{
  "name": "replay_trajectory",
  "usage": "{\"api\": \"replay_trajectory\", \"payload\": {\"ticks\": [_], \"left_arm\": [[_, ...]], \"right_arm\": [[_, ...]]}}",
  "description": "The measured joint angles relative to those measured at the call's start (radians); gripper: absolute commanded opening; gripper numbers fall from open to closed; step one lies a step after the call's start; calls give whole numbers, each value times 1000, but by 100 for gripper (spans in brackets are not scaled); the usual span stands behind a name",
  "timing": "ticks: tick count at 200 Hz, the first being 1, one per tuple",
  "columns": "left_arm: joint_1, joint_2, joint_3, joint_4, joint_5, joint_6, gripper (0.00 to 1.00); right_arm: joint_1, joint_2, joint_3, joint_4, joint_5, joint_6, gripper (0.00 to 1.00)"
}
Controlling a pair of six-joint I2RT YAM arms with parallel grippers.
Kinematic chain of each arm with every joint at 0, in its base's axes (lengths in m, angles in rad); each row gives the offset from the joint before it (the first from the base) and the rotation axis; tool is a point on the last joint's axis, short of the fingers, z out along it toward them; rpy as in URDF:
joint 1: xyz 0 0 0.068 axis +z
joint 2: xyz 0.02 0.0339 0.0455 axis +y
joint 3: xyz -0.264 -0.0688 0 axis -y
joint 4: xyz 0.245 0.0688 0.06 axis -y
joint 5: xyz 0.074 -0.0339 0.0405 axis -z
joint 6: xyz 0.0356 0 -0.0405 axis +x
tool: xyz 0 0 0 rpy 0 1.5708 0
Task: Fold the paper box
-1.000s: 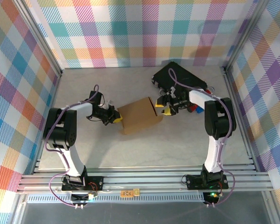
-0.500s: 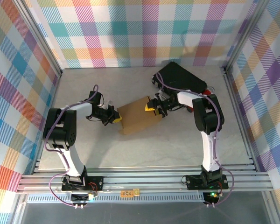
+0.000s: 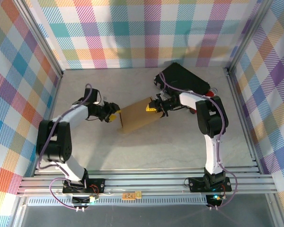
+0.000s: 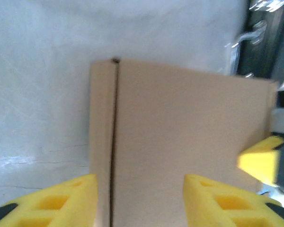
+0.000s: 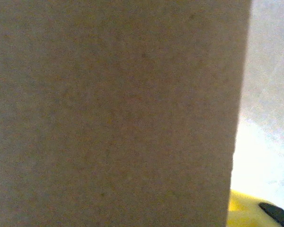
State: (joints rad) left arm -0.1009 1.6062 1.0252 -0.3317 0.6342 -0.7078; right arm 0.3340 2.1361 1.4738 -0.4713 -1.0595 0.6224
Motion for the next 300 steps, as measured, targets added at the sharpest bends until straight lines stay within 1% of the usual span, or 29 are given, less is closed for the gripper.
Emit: {"api": "replay_trajectory", "payload": {"ticks": [13, 30, 67, 71, 80, 81, 83, 85, 90, 110, 111, 112, 113, 116, 141, 162, 190, 209, 225, 244, 262, 266, 275, 280, 294, 300], "left_arm": [[12, -61, -2, 14, -25, -90, 53], [27, -108, -26, 45, -34, -219, 54], [31, -111, -137, 149, -11, -458, 59], [31, -109, -148, 169, -4, -484, 65], [30, -102, -163, 206, 5, -536, 68], [29, -101, -164, 212, 6, -541, 69], [28, -100, -166, 222, 8, -554, 79], [27, -98, -167, 230, 9, -566, 82], [23, -95, -169, 249, 12, -587, 83], [8, -91, -172, 336, 12, -686, 85], [8, -91, -173, 340, 12, -689, 88], [6, -91, -173, 349, 12, -695, 94], [6, -91, -174, 352, 12, -698, 97], [3, -91, -175, 370, 12, -715, 100], [-24, -89, -224, 537, 11, -874, 100], [-61, -48, -267, 672, 12, -1019, 100], [-115, 14, -314, 809, 7, -1186, 94], [-141, 48, -322, 902, -2, -1261, 89], [-163, 84, -319, 982, -18, -1262, 83], [-196, 121, -314, 1062, -39, -1262, 72], [-212, 149, -314, 1123, -64, -1262, 58], [-215, 154, -314, 1134, -71, -1262, 51], [-219, 158, -314, 1154, -82, -1262, 47], [-219, 159, -314, 1162, -92, -1262, 40], [-219, 159, -315, 1181, -106, -1262, 35], [-220, 158, -317, 1184, -110, -1262, 28]], "right_arm": [[-8, -27, 0, -24, -1, 60, 25], [-28, -65, 1, -56, -5, 141, 26], [-69, -97, 42, -132, -47, 306, 26], [-71, -98, 47, -136, -50, 317, 26], [-72, -101, 54, -145, -58, 347, 26], [-72, -101, 55, -146, -58, 350, 26], [-72, -102, 55, -148, -61, 357, 26], [-72, -103, 56, -149, -61, 361, 26], [-71, -105, 57, -154, -66, 375, 26], [-71, -112, 58, -172, -79, 418, 26], [-71, -113, 58, -173, -80, 418, 26], [-71, -113, 58, -174, -80, 420, 26], [-71, -114, 58, -175, -81, 423, 26], [-71, -114, 58, -178, -82, 426, 26], [-71, -116, 59, -190, -89, 454, 26], [-71, -117, 59, -190, -90, 476, 26], [-71, -124, 59, -180, -94, 505, 26], [-71, -133, 59, -176, -98, 520, 26], [-71, -135, 59, -171, -101, 528, 26], [-71, -135, 59, -157, -102, 542, 26], [-76, -136, 59, -148, -102, 549, 27], [-77, -136, 59, -146, -102, 549, 29], [-78, -136, 59, -147, -101, 549, 35], [-79, -136, 59, -148, -100, 549, 40], [-80, -136, 59, -146, -100, 541, 52], [-80, -137, 59, -151, -97, 532, 57]]}}
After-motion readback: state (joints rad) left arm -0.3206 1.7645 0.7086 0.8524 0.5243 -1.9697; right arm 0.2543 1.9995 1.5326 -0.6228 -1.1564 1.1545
